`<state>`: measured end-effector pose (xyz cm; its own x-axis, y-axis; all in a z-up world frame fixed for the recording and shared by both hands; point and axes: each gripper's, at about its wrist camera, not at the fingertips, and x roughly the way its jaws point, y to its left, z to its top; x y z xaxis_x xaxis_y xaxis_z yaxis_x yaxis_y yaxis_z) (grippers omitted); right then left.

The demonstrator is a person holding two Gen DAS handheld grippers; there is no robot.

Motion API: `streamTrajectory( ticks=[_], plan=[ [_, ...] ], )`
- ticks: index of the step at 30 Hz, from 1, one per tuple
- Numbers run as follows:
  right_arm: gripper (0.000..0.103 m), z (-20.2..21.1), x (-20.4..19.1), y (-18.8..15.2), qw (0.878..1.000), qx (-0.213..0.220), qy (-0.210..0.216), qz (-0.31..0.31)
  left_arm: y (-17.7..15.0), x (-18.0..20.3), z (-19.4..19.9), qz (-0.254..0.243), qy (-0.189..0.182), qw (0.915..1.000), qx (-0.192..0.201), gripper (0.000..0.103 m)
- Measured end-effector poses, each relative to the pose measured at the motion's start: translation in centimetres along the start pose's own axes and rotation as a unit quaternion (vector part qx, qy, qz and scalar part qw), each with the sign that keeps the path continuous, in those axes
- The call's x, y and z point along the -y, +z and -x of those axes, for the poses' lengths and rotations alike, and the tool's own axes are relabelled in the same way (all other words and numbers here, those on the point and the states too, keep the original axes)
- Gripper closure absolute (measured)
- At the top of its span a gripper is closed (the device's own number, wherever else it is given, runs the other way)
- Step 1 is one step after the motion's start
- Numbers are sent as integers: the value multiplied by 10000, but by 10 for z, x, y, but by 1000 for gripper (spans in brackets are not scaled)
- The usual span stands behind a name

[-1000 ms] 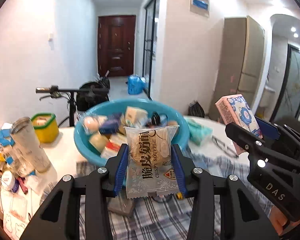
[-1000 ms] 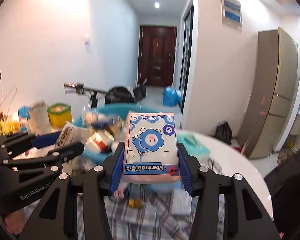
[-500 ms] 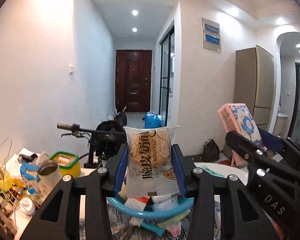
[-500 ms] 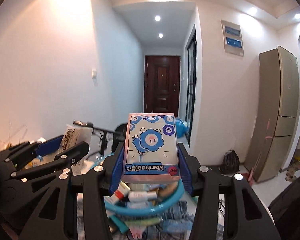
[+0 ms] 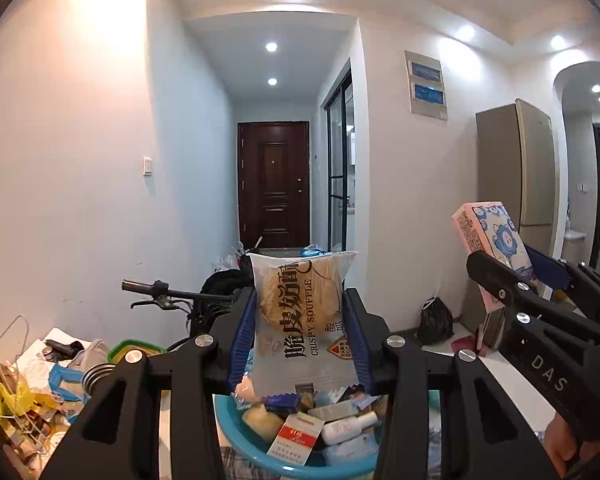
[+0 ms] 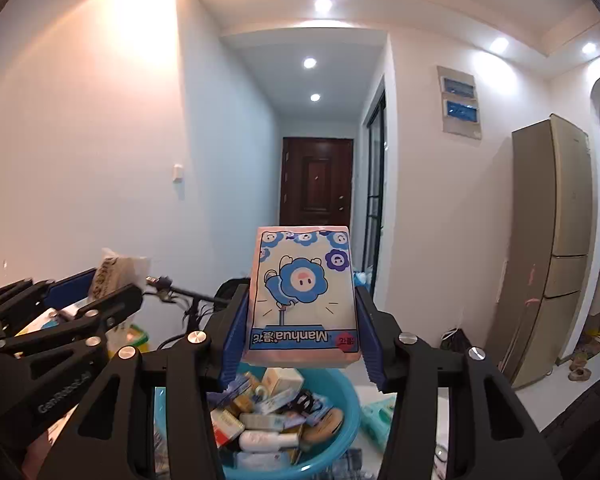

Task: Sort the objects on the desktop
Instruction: 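Lift the bagged pastry and tissue pack and carry both over the teal basin, then lower the pastry into the basin with the left tool while the right tool lowers the tissue pack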

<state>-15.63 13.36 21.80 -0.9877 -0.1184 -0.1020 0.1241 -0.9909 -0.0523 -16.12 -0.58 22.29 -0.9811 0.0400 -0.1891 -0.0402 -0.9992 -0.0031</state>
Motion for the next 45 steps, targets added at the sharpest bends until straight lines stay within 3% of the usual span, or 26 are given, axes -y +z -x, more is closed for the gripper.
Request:
streamTrajectory(
  ticks=[9,19,33,39,45],
  plan=[
    [54,-7,2,-4,9999,130,64,-43,-7,-9,-24,160,-22,9999,-45,58],
    [54,-33,3,-16,9984,-228,480,-207,-16,-19,-42,278,-18,9992,-272,58],
    [54,-44,2,-19,9981,-263,499,-244,-21,-23,-50,365,-15,9988,-325,58],
    [54,-65,3,-26,9964,-570,575,-268,-31,-24,-80,376,-13,9975,-603,58],
    [54,-88,9,-37,9921,-958,721,-358,-44,-27,-116,491,-235,9925,-1097,58]
  ],
)
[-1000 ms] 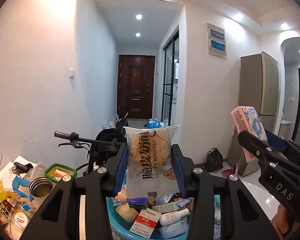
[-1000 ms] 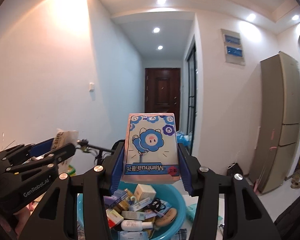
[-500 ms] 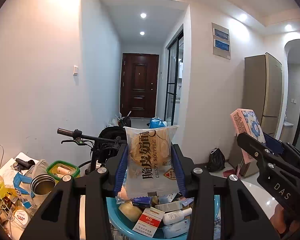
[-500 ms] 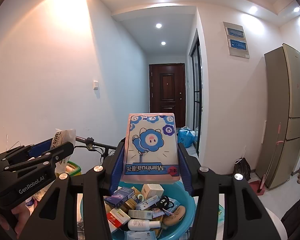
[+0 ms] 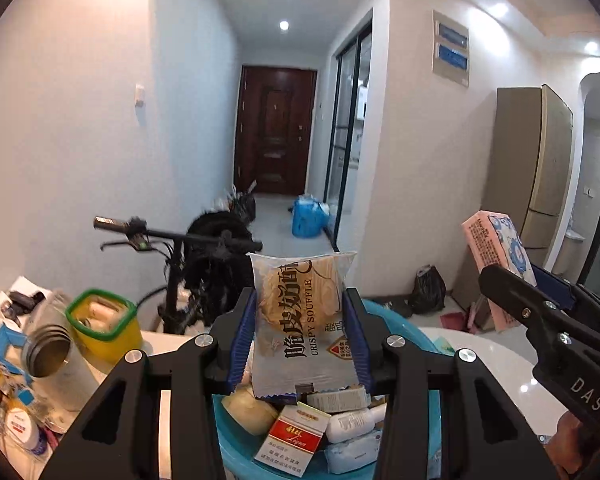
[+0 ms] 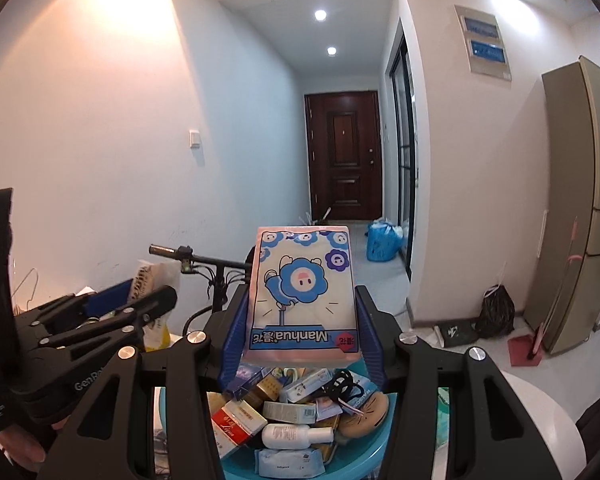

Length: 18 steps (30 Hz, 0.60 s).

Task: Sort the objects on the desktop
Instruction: 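Lower the pastry into the basin with the left tool while the right tool lowers the tissue pack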

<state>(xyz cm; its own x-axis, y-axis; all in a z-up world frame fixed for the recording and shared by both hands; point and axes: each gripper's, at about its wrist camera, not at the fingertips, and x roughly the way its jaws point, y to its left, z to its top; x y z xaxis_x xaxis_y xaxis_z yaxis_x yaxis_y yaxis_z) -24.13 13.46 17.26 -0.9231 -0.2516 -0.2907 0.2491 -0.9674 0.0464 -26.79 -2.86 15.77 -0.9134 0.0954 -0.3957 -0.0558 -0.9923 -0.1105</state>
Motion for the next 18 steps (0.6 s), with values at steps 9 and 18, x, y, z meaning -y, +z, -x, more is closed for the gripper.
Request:
streamTrajectory(
  ticks=[9,18],
  plan=[
    [54,-53,14,-21,9977,-669,-28,-56,-15,-11,-52,48,99,9989,-448,58],
    [54,-96,20,-51,9910,-1334,-113,-13,-42,-13,-106,82,201,9946,-1016,58]
  ],
)
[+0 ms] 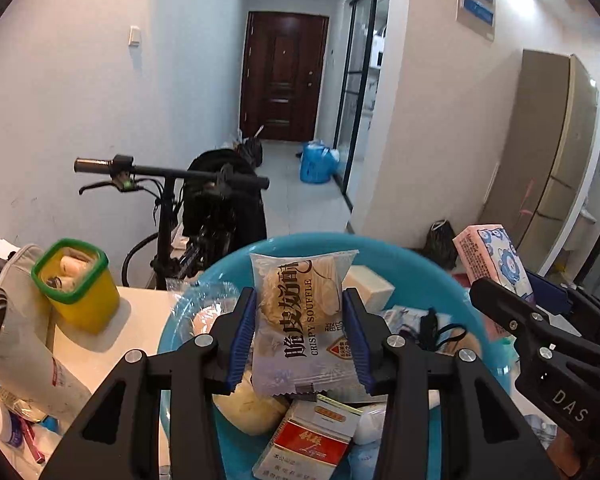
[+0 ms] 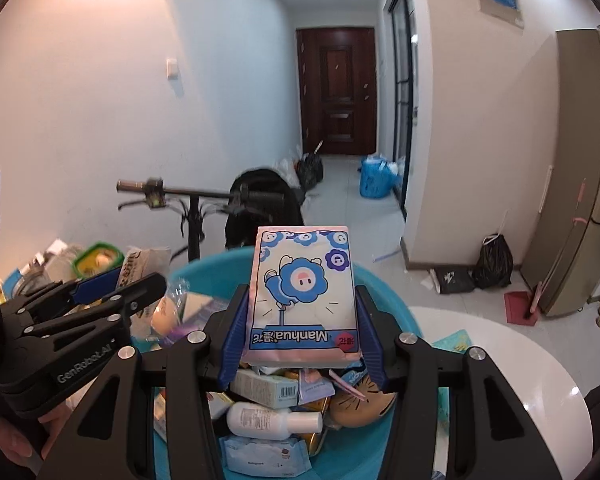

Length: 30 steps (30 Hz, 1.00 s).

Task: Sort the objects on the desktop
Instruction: 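Lower the pastry into the basin with the left tool while the right tool lowers the tissue pack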

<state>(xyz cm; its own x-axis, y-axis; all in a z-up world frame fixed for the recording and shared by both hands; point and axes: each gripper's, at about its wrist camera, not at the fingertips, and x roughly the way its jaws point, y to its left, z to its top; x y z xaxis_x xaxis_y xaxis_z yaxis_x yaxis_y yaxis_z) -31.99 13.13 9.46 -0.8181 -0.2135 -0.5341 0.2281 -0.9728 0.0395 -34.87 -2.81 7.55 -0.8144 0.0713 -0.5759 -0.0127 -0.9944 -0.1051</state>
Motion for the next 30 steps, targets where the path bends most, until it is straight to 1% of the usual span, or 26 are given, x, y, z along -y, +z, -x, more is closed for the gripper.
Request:
streamTrajectory(
  ticks=[6,9,12,19,23,27,30],
  plan=[
    [54,-23,0,-11,9994,-344,-88,38,-8,-8,-24,108,13,9994,-321,58],
    [54,-32,4,-15,9987,-503,-69,1,-11,-15,-37,194,125,9985,-492,58],
    [54,-42,6,-15,9979,-638,-94,-24,-13,-23,-45,294,142,9976,-615,58],
    [54,-62,12,-24,9955,-926,-168,-77,-13,-38,-56,454,404,9941,-902,58],
    [54,-69,12,-27,9944,-1040,-164,-76,-11,-50,-57,522,524,9932,-894,58],
    [54,-70,12,-28,9942,-1062,-175,-48,-11,-54,-60,544,463,9927,-969,58],
    [54,-71,11,-28,9941,-1068,-186,-44,-13,-48,-61,422,489,9934,-951,58]
  ],
)
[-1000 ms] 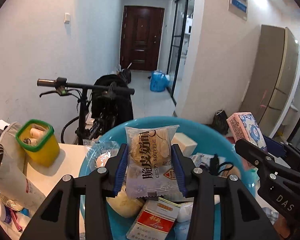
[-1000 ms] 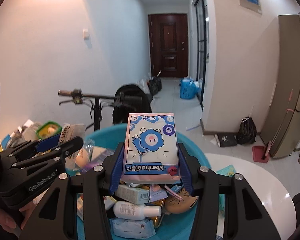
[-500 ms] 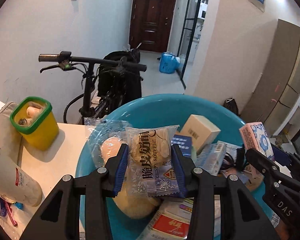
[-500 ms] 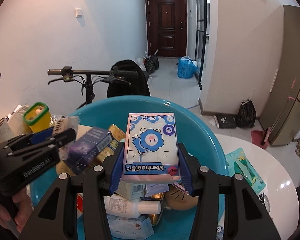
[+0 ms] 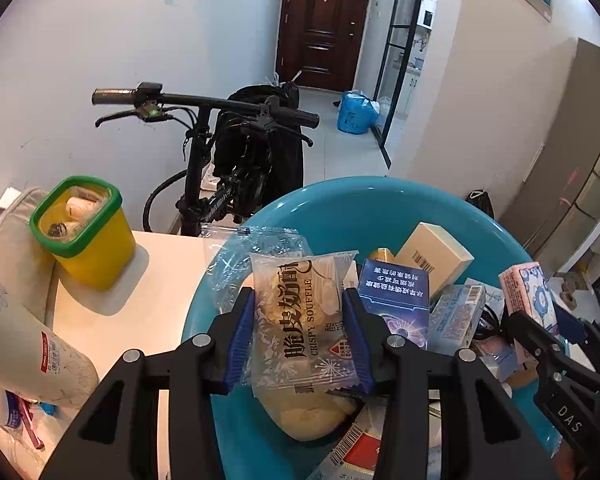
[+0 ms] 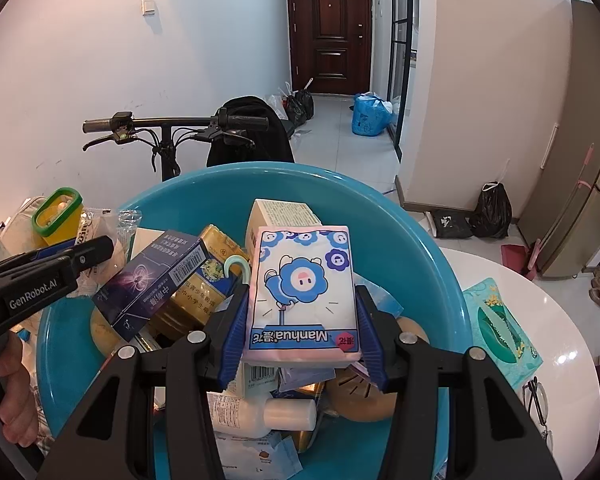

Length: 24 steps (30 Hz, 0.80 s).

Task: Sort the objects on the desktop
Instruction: 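Lower the pastry into the basin with the left tool while the right tool lowers the tissue pack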

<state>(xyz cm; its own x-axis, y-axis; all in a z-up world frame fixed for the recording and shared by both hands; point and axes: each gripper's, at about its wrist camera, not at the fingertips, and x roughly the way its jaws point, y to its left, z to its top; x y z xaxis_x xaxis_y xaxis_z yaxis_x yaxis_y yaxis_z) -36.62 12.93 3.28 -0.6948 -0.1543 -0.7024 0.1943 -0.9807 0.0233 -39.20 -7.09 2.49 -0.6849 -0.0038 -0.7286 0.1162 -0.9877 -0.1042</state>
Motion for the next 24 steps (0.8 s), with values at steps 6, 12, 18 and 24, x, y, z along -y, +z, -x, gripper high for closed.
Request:
streamTrajectory(
  ticks=[6,12,18,24],
  plan=[
    [54,-2,-1,0,10000,-21,-8,-15,-1,4,2,21,-133,9999,91,38],
    [54,-1,2,1,10000,-26,-12,-49,2,2,9,118,-275,9992,254,29],
    [54,-3,1,2,10000,-54,-28,-50,3,4,14,105,-339,9990,282,29],
    [54,-8,-5,0,9999,-136,-30,42,-1,16,14,-118,-351,9991,223,28]
  ],
)
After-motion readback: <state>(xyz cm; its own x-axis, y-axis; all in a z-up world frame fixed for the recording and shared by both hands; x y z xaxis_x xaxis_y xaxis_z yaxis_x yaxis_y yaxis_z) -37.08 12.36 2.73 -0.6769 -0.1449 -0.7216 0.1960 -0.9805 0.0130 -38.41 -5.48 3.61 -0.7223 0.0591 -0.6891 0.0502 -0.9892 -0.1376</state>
